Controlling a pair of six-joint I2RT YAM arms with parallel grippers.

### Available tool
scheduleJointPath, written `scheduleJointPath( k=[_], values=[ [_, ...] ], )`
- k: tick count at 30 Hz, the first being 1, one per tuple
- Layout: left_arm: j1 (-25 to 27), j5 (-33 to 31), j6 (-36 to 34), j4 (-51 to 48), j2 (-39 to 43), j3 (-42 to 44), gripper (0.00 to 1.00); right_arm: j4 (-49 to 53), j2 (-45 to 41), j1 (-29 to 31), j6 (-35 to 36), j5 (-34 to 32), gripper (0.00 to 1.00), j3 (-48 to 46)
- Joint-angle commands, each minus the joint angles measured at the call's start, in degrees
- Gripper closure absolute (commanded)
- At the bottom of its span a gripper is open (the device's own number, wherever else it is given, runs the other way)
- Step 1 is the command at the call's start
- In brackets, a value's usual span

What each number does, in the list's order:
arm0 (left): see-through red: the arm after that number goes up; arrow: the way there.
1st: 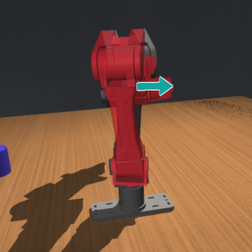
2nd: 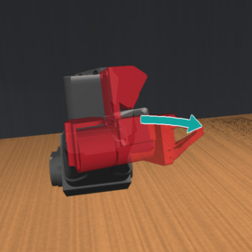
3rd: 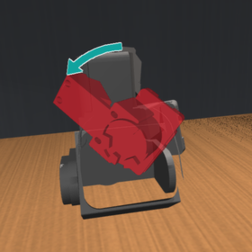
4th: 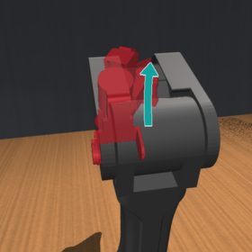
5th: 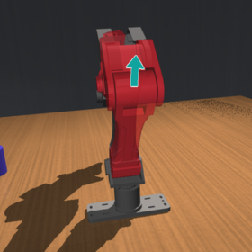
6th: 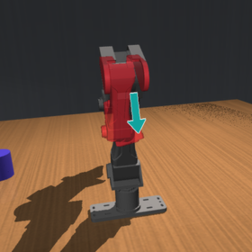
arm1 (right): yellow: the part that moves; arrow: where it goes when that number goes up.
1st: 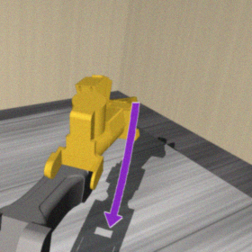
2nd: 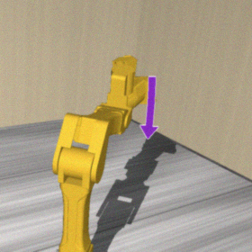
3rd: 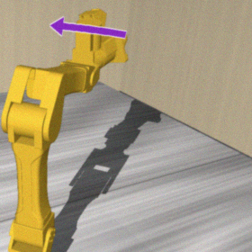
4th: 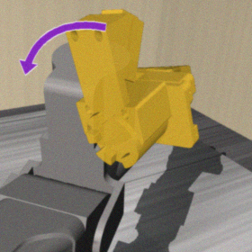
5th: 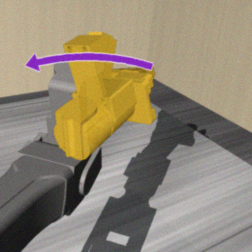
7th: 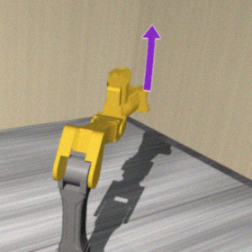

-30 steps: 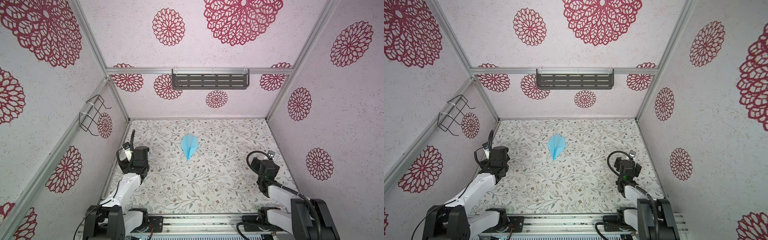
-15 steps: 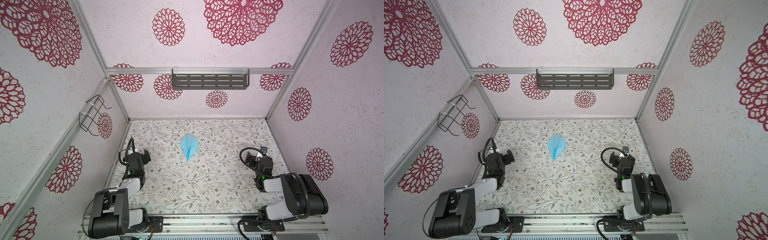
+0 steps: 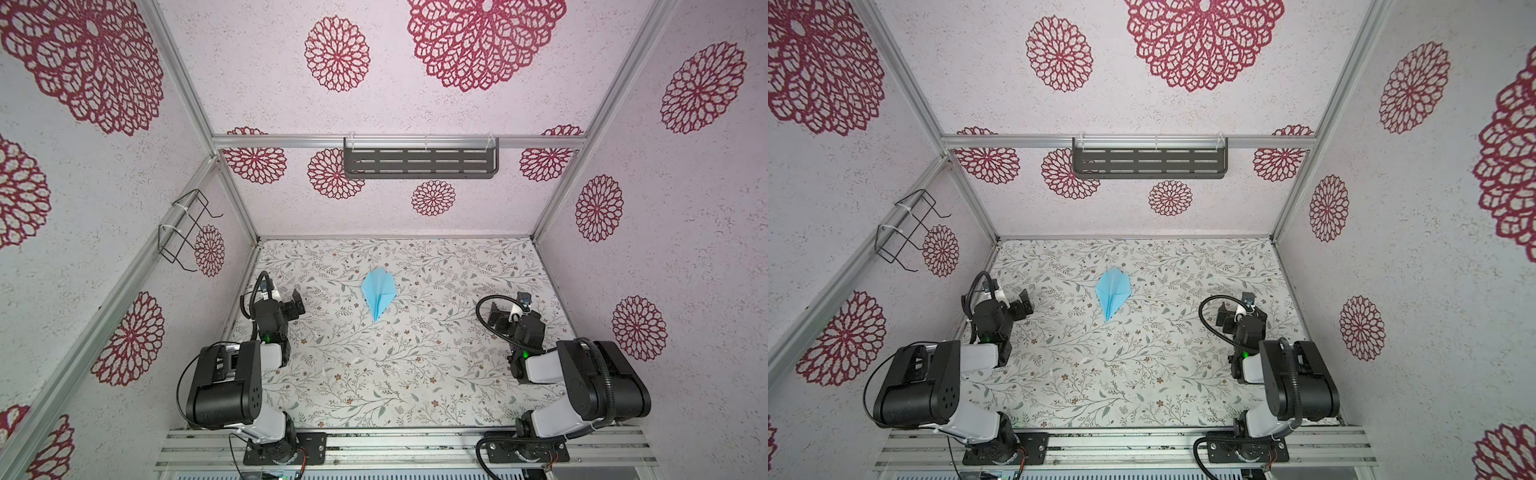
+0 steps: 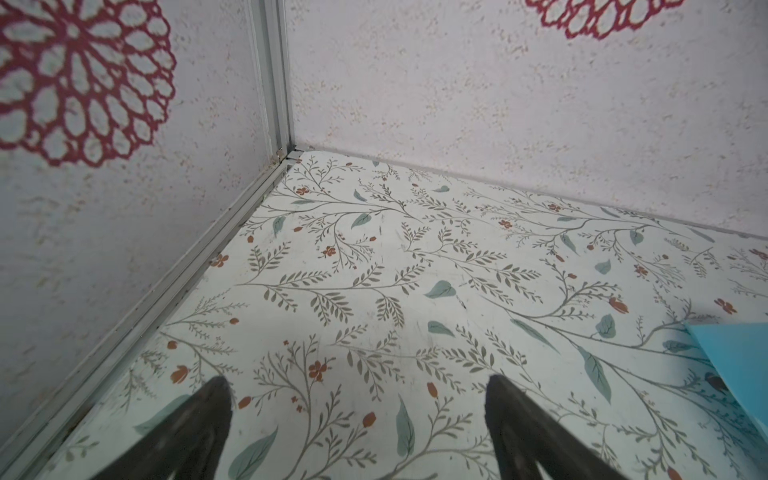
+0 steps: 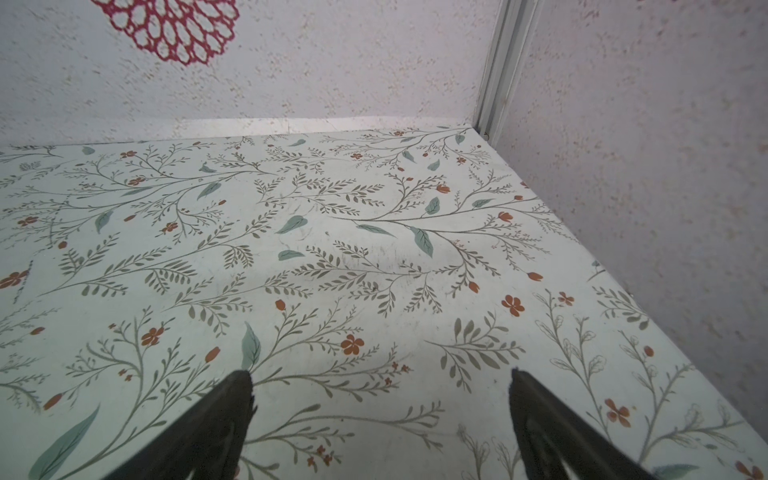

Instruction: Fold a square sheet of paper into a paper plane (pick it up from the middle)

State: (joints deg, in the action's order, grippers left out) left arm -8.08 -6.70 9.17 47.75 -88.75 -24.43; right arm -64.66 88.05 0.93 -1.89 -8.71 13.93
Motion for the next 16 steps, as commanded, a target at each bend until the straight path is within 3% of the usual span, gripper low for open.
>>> scheduleJointPath(
  k=[1, 16],
  values=[
    [0.12, 0.29, -1.60, 1.08, -0.01, -0.28, 0.03, -2.75, -0.07, -0.23, 0.93, 0.49, 0.01, 1.27],
    [0.08, 0.28, -1.56, 0.30, -0.39, -0.80, 0.03, -2.83, -0.09, -0.29, 0.92, 0.36, 0.01, 1.20]
  ],
)
